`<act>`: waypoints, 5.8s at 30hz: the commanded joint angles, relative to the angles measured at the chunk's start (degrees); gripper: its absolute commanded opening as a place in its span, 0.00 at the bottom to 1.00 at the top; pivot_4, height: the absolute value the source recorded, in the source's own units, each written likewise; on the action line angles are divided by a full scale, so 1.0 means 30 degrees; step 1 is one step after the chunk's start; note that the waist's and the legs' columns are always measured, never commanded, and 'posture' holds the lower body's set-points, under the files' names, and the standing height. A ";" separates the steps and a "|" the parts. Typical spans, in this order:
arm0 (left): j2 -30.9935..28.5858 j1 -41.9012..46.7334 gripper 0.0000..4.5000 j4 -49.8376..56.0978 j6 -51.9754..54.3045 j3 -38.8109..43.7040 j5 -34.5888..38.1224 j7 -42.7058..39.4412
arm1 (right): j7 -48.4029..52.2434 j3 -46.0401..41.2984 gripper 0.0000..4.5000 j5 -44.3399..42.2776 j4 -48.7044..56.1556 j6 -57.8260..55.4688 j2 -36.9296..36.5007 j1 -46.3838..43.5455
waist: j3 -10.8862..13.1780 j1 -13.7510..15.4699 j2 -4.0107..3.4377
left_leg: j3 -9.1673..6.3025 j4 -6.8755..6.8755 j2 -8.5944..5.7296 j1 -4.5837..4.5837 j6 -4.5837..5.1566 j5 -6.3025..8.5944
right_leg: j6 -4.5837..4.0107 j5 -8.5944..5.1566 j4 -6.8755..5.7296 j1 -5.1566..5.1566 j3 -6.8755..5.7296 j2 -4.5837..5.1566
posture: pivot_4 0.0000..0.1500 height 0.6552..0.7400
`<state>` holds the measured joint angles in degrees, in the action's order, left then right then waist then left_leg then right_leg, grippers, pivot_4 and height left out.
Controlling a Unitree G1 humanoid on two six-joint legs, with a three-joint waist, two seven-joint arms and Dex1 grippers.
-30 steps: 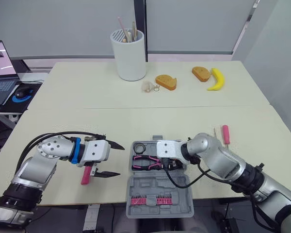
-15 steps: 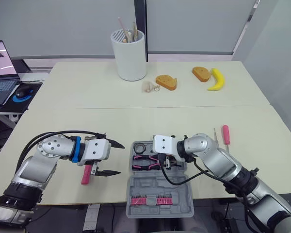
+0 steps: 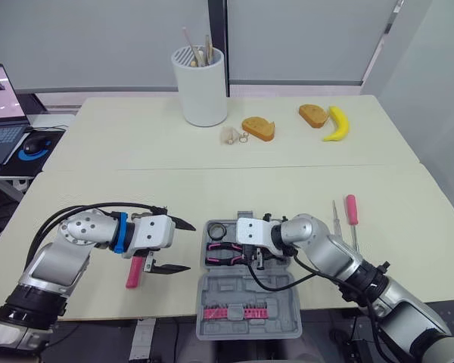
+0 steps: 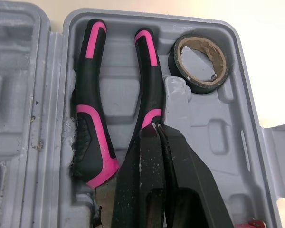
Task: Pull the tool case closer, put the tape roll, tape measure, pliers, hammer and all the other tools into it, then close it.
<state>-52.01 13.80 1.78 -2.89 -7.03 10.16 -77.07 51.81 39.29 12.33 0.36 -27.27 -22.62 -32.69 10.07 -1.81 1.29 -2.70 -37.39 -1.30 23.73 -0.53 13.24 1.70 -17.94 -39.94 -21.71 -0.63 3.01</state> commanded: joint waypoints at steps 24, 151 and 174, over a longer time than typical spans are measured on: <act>-0.0773 -0.6706 1.00 -0.3509 0.4073 0.9780 0.3056 0.4182 | 0.1584 -1.6029 0.01 -0.7635 1.2721 -0.3334 -0.8329 0.8646 | 0.0012 0.0124 0.0001 | -0.0021 0.0110 0.0016 -0.0078 -0.0003 0.0002 | -0.0010 -0.0006 0.0135 0.0112 0.0009 0.0052 | 1.00 1.00; 0.6849 0.2658 0.00 -0.6528 0.1890 -0.3864 -0.6335 0.6536 | -0.0039 -0.5671 0.00 0.0002 0.0250 0.2391 -0.2948 0.4256 | -0.0116 0.0439 -0.0091 | -0.0024 0.0134 0.0008 -0.0358 -0.0005 0.0004 | 0.0003 0.0029 0.0298 0.0474 -0.0010 0.0024 | 1.00 1.00; 0.3180 -0.0710 0.00 -0.1925 0.5047 0.3430 0.0135 0.5786 | -0.0850 -1.4250 0.00 -0.2642 0.9133 -0.1483 -0.7441 1.0120 | -0.0058 0.0465 -0.0075 | -0.0035 0.0168 0.0020 -0.0226 -0.0012 0.0012 | -0.0008 0.0019 0.0333 0.0356 -0.0017 0.0050 | 1.00 1.00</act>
<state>-40.82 12.26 -7.12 10.35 -1.99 6.64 -59.39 49.70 1.78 6.29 24.01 -30.03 -44.17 -3.55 9.89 -0.41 1.07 -2.80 -36.88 -1.24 23.06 -0.58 13.28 1.67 -17.88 -38.93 -20.64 -0.68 3.16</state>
